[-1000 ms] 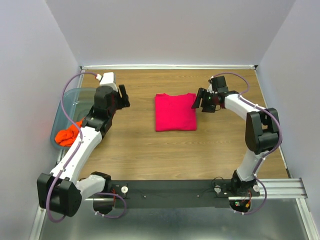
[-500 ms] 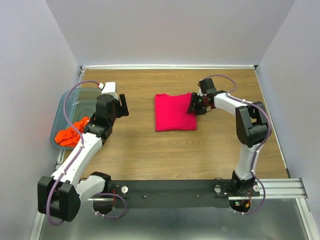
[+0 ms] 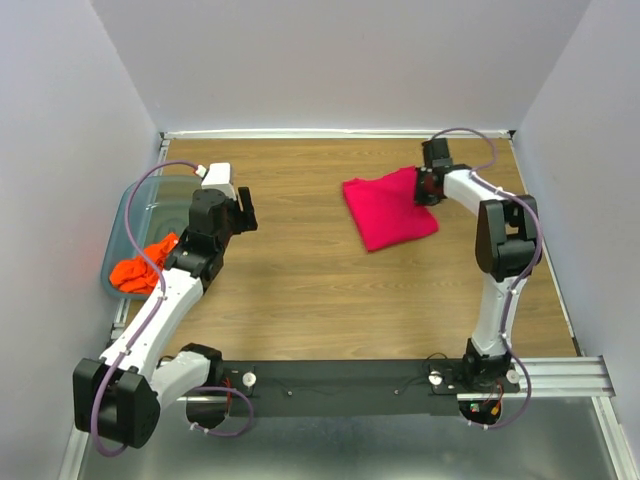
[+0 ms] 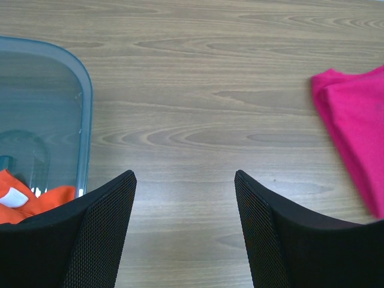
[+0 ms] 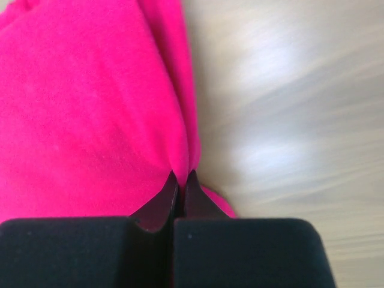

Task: Fold and stack the t-shirts
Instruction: Neatly place the folded tshirt to the corner

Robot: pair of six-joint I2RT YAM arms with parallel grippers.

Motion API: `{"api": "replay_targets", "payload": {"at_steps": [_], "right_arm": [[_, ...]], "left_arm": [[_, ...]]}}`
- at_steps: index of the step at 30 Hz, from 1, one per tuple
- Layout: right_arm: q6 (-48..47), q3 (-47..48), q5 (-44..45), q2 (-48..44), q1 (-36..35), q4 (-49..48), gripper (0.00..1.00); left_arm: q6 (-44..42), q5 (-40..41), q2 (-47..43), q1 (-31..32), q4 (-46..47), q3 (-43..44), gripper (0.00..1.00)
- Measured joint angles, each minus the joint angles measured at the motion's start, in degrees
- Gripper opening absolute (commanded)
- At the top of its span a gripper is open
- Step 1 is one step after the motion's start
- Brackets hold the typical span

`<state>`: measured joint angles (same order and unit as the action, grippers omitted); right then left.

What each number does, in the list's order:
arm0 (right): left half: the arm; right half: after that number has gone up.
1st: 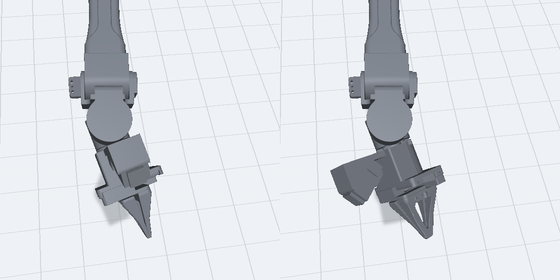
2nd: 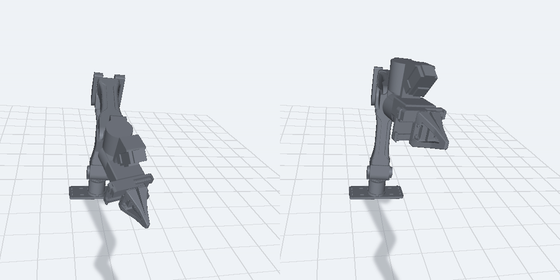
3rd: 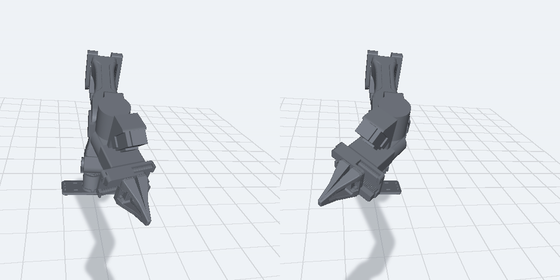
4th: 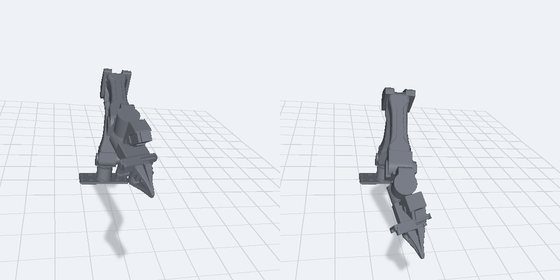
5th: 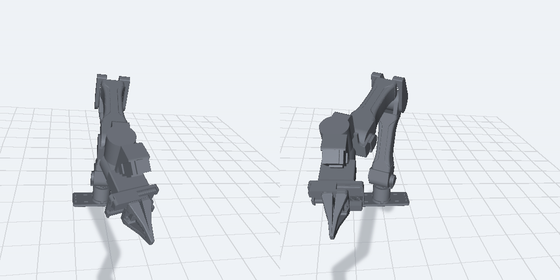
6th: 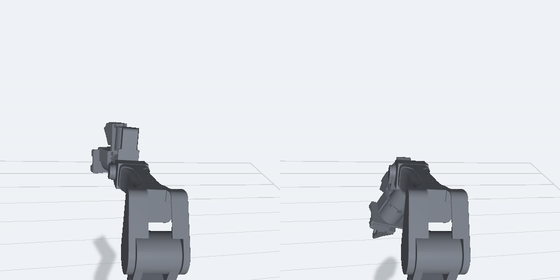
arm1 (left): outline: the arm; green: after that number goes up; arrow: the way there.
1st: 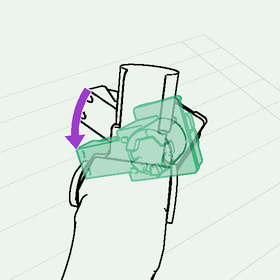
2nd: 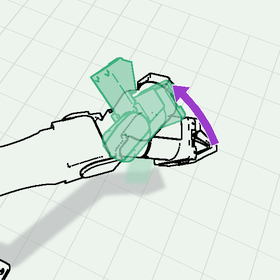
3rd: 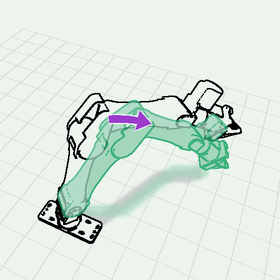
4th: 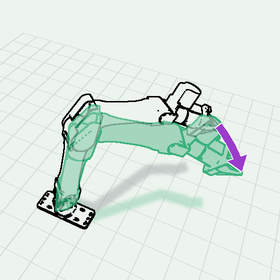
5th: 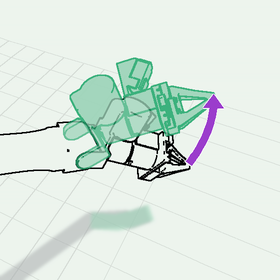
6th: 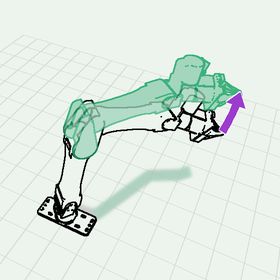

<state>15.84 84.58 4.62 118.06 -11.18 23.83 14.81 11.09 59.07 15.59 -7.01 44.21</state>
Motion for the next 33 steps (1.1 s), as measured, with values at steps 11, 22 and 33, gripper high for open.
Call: {"api": "replay_targets", "payload": {"at_steps": [11, 22, 33], "right_arm": [[-24.0, 28.5, 23.8, 18.2, 15.1, 0.8, 0.01], [-29.7, 49.4, 29.6, 34.0, 21.4, -1.0, 0.01], [-23.6, 51.2, 29.7, 36.0, 24.4, -3.8, 0.24]], "left_arm": [[1.9, -1.7, -0.1, 0.0, -9.6, 7.4, 0.75], [6.1, -1.3, -0.2, 0.0, -16.6, 8.1, 0.75], [7.9, -1.7, 1.8, 0.0, -17.6, 8.2, 0.75]]}}
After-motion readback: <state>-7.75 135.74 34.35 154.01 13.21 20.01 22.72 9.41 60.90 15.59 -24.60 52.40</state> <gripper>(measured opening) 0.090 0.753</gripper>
